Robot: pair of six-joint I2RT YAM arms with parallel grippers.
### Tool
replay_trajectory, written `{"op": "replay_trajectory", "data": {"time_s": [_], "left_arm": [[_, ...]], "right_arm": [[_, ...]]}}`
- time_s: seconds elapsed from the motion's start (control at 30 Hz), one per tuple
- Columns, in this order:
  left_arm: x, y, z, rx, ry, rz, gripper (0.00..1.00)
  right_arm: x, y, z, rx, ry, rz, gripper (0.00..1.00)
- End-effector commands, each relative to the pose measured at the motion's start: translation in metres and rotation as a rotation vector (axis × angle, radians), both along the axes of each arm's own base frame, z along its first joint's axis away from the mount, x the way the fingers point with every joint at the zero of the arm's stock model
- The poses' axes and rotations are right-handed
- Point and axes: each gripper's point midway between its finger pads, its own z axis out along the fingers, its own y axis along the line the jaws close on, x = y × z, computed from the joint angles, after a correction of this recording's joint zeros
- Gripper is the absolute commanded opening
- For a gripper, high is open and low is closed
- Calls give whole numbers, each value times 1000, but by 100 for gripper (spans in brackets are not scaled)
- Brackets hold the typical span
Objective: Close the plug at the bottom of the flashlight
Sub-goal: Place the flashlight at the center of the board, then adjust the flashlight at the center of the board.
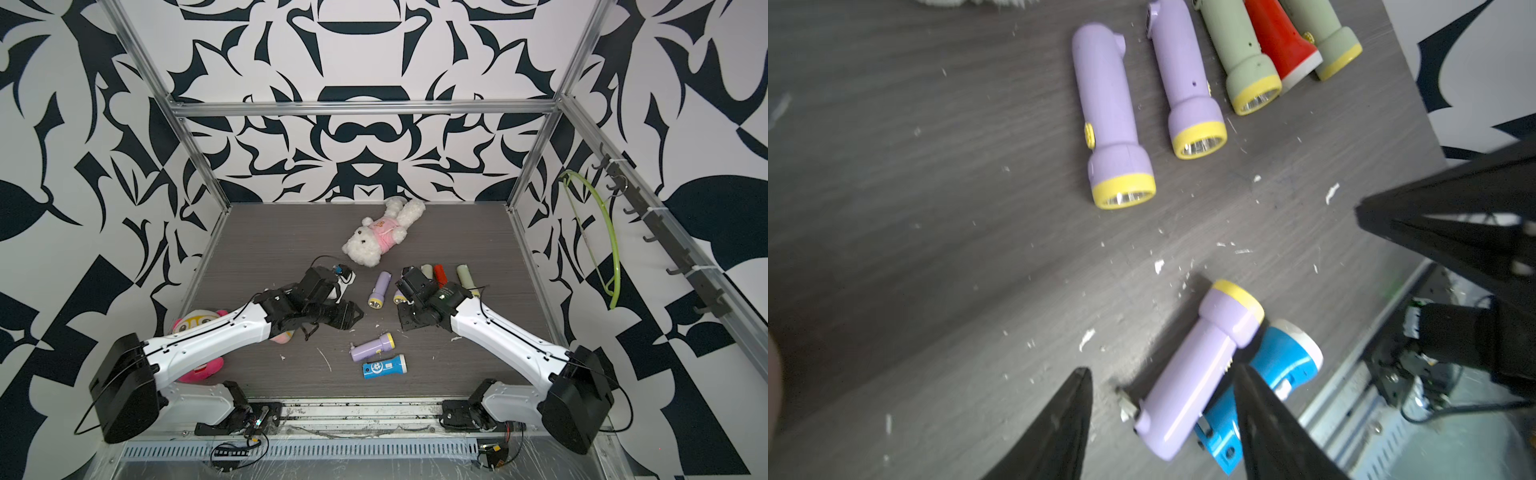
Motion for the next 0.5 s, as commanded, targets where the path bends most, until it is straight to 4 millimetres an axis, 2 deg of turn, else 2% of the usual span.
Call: {"op": "replay_trajectory", "data": {"time_s": [0.0, 0.1, 0.2, 0.27, 0.37, 0.47], "left_arm": [[-31, 7, -6, -36, 66, -26, 58], [-54, 16, -18, -31, 85, -27, 57], [-75, 16, -24, -73, 113, -45, 56], [-83, 16, -27, -95, 127, -46, 56], [-83, 29, -31, -81, 116, 16, 56], [-79, 45, -29, -91, 94, 92, 55]], "right_arm": [[-1, 26, 5, 77, 21, 68, 0], [-8, 34, -4, 63, 48, 108, 0], [-19, 45, -9, 52, 62, 158, 0], [-29, 61, -8, 77, 64, 229, 0], [-47, 89, -10, 104, 76, 334, 0], [-63, 106, -22, 62, 90, 400, 0]]}}
